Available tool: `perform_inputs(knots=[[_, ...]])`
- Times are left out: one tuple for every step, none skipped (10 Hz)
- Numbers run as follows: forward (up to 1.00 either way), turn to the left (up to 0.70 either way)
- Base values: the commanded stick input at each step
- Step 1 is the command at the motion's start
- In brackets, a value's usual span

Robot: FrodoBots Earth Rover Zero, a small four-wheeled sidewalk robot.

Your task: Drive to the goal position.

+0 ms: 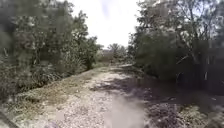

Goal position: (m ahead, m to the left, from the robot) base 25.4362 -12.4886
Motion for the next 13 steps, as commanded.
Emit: perform_inputs(knots=[[0.85, 0.00], [0.85, 0.00], [0.85, 0.00], [0.85, 0.00], [0.85, 0.00], [0.85, 0.00], [0.85, 0.00], [0.85, 0.00], [0.85, 0.00], [0.85, 0.00], [0.85, 0.00], [0.85, 0.00], [0.85, 0.00]])
